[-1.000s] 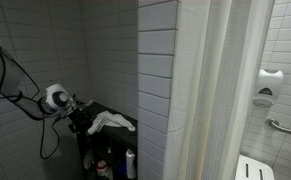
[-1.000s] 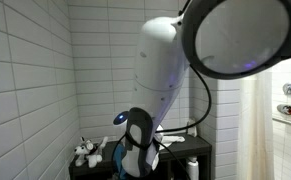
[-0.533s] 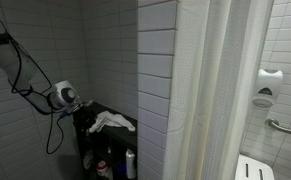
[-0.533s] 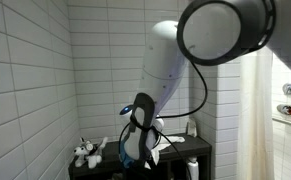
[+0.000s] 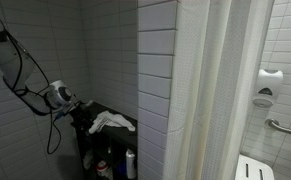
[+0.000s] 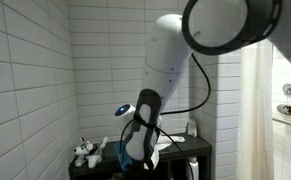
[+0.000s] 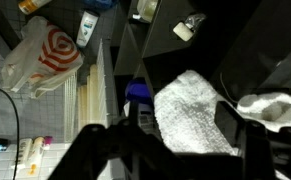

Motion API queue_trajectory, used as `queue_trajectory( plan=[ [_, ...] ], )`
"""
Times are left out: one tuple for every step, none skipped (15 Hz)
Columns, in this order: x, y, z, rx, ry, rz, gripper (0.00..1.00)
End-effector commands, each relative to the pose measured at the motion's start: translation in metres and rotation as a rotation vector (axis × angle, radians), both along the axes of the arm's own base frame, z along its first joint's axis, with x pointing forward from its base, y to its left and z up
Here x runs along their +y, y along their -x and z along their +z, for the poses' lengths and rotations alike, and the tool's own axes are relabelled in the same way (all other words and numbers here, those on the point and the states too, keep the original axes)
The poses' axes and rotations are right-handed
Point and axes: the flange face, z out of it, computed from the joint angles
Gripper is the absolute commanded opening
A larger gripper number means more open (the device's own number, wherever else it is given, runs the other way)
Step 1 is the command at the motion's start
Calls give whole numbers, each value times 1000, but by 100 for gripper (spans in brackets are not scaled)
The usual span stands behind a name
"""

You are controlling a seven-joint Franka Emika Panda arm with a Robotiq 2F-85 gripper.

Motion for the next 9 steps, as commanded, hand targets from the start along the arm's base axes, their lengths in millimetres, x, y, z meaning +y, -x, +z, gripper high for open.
queue_trajectory(
  plan=[
    [2,16,13,-25,-18,24,80],
    [2,19,14,-36,-16,31,88],
    [2,23,15,-45,-15,42,90],
    [2,27,16,-48,-17,59,93],
    [2,31,16,-22,-19,127,97],
    [1,38,18,14,-21,213,99],
    [0,42,17,32,-7,258,100],
    [-1,46,16,54,8,298,100],
    [-3,49,15,73,26,328,100]
  ],
)
